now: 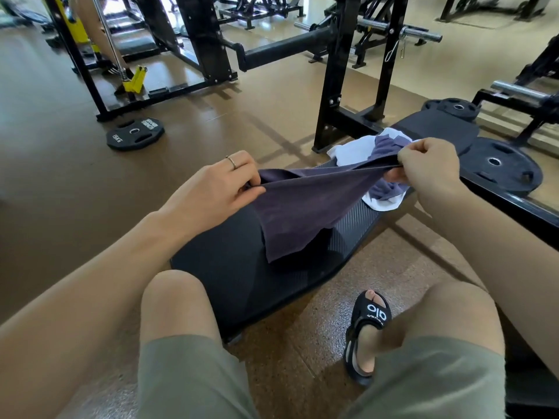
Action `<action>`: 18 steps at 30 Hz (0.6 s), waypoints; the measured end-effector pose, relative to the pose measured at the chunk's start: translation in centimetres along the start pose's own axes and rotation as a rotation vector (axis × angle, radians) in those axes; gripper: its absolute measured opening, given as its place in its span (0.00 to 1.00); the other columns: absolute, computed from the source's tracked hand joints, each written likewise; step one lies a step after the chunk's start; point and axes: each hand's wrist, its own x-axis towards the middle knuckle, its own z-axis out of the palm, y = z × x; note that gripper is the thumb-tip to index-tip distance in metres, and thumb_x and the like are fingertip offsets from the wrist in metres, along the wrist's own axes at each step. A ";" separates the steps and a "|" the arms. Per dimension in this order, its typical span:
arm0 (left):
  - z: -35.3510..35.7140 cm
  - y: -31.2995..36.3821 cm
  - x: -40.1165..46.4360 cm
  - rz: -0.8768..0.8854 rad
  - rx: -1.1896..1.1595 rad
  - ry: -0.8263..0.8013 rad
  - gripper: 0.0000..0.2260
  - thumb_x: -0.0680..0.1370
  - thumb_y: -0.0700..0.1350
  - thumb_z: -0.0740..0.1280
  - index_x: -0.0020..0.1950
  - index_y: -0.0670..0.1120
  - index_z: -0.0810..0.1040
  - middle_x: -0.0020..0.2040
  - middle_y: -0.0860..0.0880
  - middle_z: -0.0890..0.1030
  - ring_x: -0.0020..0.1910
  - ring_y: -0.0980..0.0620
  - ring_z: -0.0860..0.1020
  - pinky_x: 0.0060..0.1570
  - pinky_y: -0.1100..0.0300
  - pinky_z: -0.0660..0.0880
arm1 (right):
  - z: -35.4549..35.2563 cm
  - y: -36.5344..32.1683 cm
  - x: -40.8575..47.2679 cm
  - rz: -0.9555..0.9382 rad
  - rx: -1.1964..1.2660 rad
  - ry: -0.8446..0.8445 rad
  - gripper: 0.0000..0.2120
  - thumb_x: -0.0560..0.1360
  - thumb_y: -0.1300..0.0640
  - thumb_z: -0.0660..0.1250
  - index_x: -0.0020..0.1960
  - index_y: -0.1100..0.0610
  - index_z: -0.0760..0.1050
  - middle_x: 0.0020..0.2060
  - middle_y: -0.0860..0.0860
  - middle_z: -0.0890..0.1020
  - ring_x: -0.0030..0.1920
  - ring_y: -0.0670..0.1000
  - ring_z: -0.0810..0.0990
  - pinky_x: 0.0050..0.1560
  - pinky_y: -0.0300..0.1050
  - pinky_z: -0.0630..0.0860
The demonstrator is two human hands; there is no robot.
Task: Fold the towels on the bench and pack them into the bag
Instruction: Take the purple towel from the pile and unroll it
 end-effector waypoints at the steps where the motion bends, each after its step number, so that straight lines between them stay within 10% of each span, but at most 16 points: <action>1: -0.3 0.0 0.1 0.009 0.007 0.003 0.07 0.82 0.46 0.68 0.48 0.42 0.78 0.50 0.50 0.75 0.39 0.49 0.76 0.42 0.51 0.77 | -0.1 0.1 0.1 0.010 -0.047 -0.031 0.08 0.75 0.65 0.58 0.43 0.59 0.75 0.33 0.61 0.84 0.43 0.65 0.86 0.54 0.60 0.83; 7: -2.2 1.7 2.3 0.070 0.085 -0.022 0.12 0.83 0.53 0.61 0.47 0.46 0.75 0.45 0.52 0.77 0.38 0.49 0.76 0.37 0.54 0.74 | 0.0 -0.6 -1.3 -0.249 -0.809 -0.298 0.04 0.73 0.65 0.63 0.41 0.62 0.68 0.42 0.61 0.74 0.43 0.61 0.72 0.37 0.49 0.68; 12: -3.4 3.1 4.5 0.041 -0.063 -0.083 0.08 0.81 0.52 0.66 0.48 0.48 0.76 0.44 0.54 0.79 0.42 0.51 0.77 0.41 0.48 0.77 | 2.5 -4.5 -7.3 -0.685 -0.221 -0.676 0.29 0.72 0.65 0.69 0.71 0.51 0.72 0.66 0.45 0.76 0.67 0.41 0.72 0.65 0.30 0.66; 18: -4.5 4.0 4.9 -0.083 -0.303 -0.106 0.07 0.78 0.46 0.74 0.45 0.47 0.77 0.38 0.53 0.81 0.39 0.53 0.79 0.44 0.56 0.76 | 4.6 -4.5 -8.4 -0.617 0.056 -0.683 0.18 0.69 0.60 0.71 0.59 0.55 0.77 0.46 0.55 0.85 0.50 0.58 0.84 0.58 0.63 0.79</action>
